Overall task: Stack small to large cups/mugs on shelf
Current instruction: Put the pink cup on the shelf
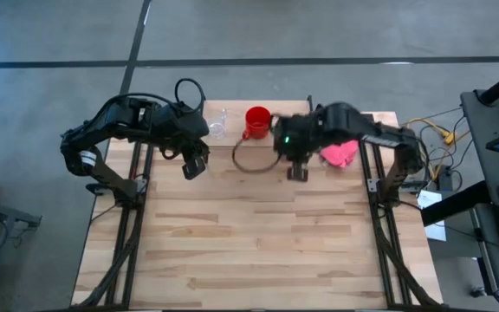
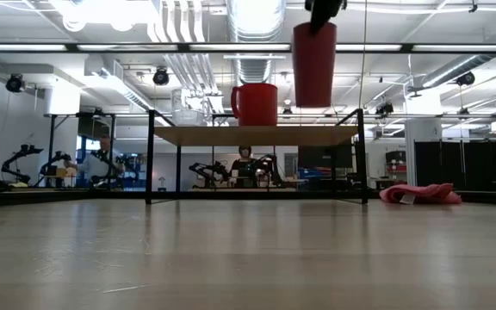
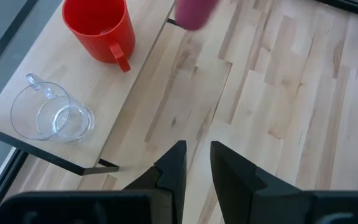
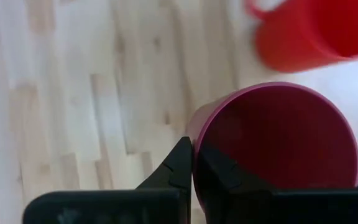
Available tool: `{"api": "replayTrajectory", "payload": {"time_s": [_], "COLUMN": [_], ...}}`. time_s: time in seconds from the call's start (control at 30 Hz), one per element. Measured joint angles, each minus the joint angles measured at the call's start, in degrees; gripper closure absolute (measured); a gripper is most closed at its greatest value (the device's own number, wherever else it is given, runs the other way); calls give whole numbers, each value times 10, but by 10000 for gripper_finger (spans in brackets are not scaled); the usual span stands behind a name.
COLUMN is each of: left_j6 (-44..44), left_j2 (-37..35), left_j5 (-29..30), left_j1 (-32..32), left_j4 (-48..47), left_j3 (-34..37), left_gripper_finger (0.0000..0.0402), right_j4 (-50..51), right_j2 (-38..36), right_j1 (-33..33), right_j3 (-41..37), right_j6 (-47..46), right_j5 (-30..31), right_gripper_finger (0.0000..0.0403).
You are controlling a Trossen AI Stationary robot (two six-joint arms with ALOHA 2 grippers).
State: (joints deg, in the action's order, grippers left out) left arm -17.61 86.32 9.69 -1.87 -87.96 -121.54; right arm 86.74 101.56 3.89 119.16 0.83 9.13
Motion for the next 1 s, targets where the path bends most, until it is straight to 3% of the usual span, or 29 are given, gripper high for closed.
{"api": "replayTrajectory", "payload": {"time_s": [0.17, 0.37, 0.57, 1.0], "left_j6": [0, 0, 0, 0], "left_j2": [0, 0, 0, 0], "left_j5": [0, 0, 0, 0], "left_j1": [0, 0, 0, 0], "left_j4": [0, 3, 5, 5], "left_j3": [0, 0, 0, 0], "left_gripper_finger": [343, 343, 343, 343], "right_j4": [33, 33, 33, 30], "right_j2": [1, -2, 11, 29], "right_j1": [54, 129, 196, 229], "right_j3": [62, 69, 67, 67], "right_j6": [-14, 17, 35, 56], "right_j5": [0, -2, -65, -96], "right_gripper_finger": [394, 394, 394, 394]}}
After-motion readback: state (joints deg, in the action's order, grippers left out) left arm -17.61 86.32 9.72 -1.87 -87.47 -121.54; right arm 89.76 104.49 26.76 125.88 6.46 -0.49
